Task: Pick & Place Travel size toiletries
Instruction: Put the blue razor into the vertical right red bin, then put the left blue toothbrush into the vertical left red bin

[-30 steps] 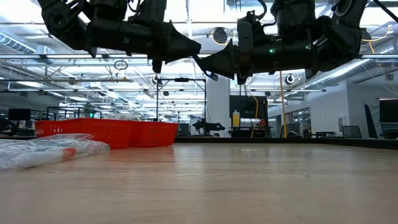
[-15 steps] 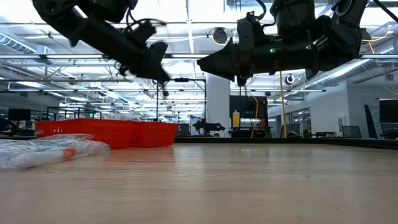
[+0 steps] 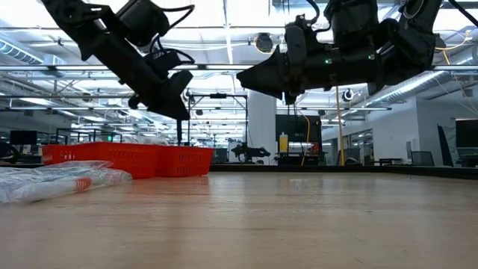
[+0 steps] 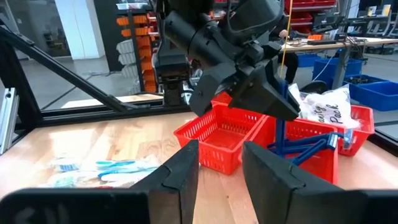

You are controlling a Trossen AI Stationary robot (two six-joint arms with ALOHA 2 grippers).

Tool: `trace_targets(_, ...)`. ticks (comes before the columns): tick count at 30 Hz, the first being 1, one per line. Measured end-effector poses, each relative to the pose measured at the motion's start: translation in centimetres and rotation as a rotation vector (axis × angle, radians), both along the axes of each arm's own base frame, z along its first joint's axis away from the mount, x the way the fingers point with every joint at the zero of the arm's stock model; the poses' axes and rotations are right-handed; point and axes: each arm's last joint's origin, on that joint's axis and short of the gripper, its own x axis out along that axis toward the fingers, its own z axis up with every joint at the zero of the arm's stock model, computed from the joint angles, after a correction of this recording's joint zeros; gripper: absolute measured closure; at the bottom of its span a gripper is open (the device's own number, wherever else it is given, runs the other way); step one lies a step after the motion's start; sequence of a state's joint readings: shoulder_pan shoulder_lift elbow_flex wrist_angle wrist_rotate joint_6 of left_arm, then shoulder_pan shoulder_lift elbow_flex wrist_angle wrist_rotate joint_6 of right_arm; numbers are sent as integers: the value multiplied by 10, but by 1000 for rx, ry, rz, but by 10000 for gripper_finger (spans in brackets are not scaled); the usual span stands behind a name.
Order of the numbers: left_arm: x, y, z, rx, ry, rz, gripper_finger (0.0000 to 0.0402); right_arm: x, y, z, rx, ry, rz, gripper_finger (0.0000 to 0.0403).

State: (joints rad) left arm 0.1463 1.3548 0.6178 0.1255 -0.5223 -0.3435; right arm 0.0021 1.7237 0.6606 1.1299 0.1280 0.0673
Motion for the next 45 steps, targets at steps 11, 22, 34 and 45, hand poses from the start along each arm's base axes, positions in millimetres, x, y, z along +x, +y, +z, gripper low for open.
trace_targets(11, -10, 16, -8, -150, -23, 178, 187, 0, 0, -1, 0, 10, 0, 287)
trace_targets(22, -7, 16, -5, -146, -31, 88, 84, 2, 6, 2, 26, -10, 93, 284)
trace_targets(34, -11, -54, 30, -497, 106, -221, 74, 3, 5, 0, 20, 25, 87, 283)
trace_targets(45, -44, -172, 22, -776, 351, -113, 115, 3, 1, -4, 21, 66, 74, 281)
